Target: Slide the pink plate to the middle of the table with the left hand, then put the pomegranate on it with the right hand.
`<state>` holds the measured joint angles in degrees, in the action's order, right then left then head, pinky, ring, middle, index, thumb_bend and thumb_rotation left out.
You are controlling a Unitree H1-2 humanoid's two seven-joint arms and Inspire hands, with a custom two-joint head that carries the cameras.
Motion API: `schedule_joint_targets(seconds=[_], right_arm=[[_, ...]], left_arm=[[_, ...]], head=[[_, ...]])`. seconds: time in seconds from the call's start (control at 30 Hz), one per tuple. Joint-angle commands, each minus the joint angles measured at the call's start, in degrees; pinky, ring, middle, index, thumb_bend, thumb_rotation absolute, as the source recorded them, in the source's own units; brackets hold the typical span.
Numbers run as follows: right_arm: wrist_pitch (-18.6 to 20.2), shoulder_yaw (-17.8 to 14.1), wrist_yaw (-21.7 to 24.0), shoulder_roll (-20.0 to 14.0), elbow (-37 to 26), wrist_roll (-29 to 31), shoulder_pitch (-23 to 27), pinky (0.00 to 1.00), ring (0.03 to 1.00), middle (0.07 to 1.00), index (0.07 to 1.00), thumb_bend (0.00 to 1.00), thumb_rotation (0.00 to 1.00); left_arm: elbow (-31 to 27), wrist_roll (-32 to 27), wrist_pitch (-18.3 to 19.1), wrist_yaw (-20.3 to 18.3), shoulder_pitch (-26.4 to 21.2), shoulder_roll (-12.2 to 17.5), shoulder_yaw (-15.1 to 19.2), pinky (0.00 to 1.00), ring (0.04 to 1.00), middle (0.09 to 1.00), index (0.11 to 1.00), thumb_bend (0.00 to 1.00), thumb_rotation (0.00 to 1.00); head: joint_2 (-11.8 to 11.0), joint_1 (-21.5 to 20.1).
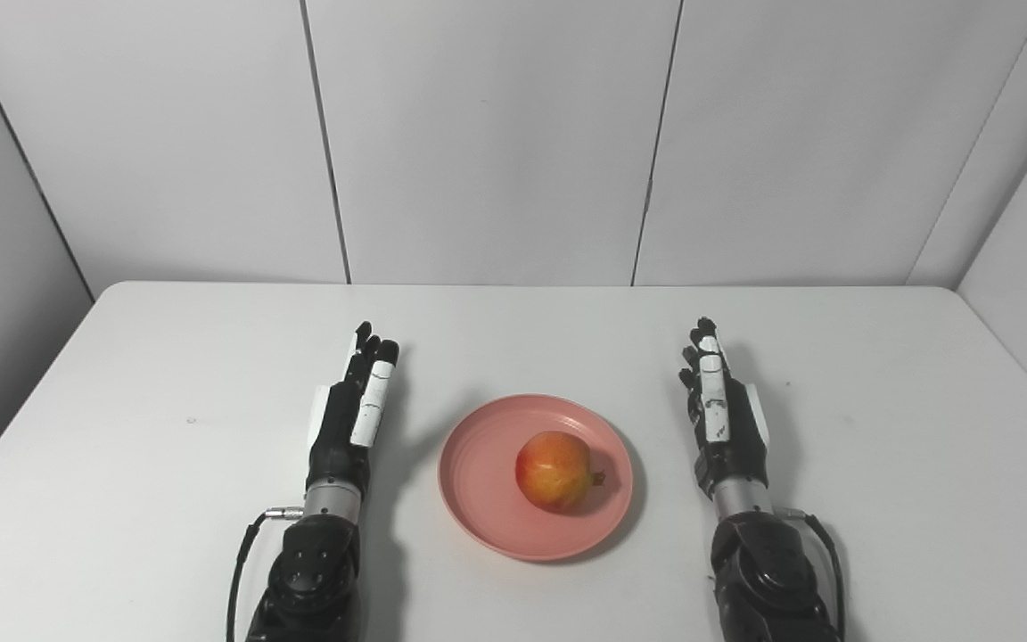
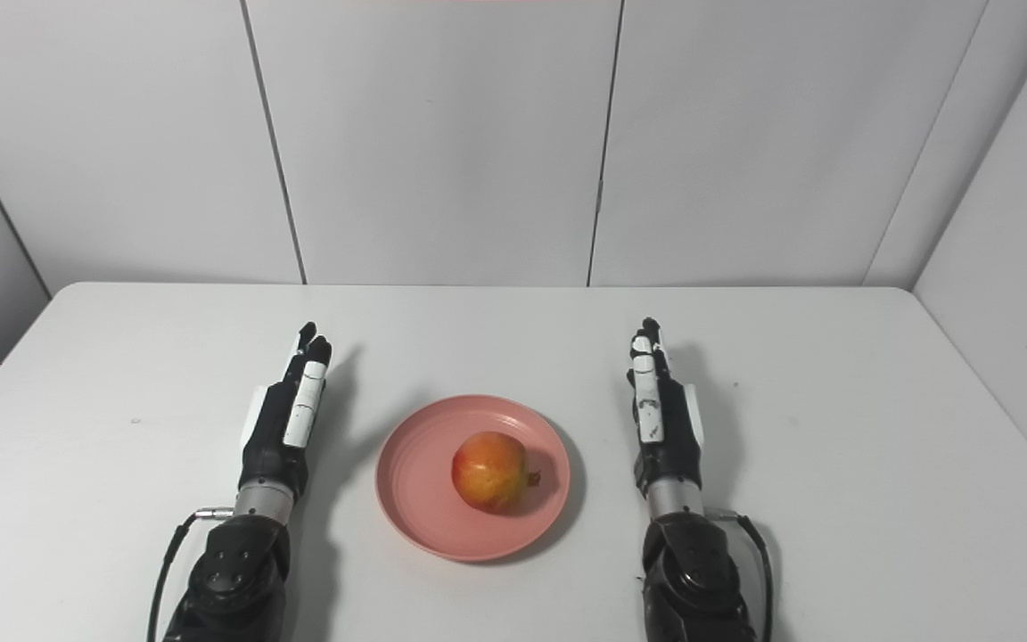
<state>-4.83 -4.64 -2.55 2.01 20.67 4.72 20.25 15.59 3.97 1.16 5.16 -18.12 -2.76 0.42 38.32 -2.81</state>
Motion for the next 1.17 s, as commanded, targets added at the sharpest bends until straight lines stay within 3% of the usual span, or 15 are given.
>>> schedule_joint_targets(seconds=[0.0, 0.33, 0.57, 0.83, 1.13], right_arm=[[1.29, 0.33, 1.12, -0.23, 0.02, 0.58, -0.89, 1.0, 1.0, 0.986, 0.974, 0.81, 1.0], [4.87, 0.14, 0.98, -0.47, -0.72, 1.28, -0.57, 1.0, 1.0, 0.974, 0.966, 0.81, 1.0], [7.09, -0.26, 0.35, -0.44, -1.74, 1.48, -0.32, 1.0, 1.0, 0.982, 0.96, 0.77, 1.0], [12.51, 0.37, -0.9, -0.77, -3.39, -0.66, -0.22, 1.0, 1.0, 0.995, 0.969, 0.75, 1.0], [12.84, 0.68, -0.37, -1.06, -3.78, -1.43, -0.43, 1.0, 1.0, 1.0, 0.981, 0.74, 1.0]], left_arm=[[-0.96, 0.86, -2.18, 1.01, -1.6, -0.65, -0.45, 1.0, 1.0, 1.0, 1.0, 0.88, 0.96], [-1.05, 1.06, -1.86, 1.57, -1.42, -0.89, -0.82, 1.0, 1.0, 1.0, 1.0, 0.86, 0.95], [-0.04, 0.86, -2.77, 1.24, -1.3, -0.85, -1.11, 1.0, 1.0, 1.0, 1.0, 0.86, 0.94], [0.18, 0.92, -2.93, 1.51, -0.93, -1.21, -1.43, 1.0, 1.0, 1.0, 1.0, 0.86, 0.94], [1.09, 2.36, -4.9, 3.14, 0.02, -2.14, -2.19, 1.0, 1.0, 1.0, 1.0, 0.89, 0.96]], head=[[-0.08, 0.1], [-0.14, 0.17], [-0.16, 0.05], [-0.15, 0.03], [-0.09, 0.11]])
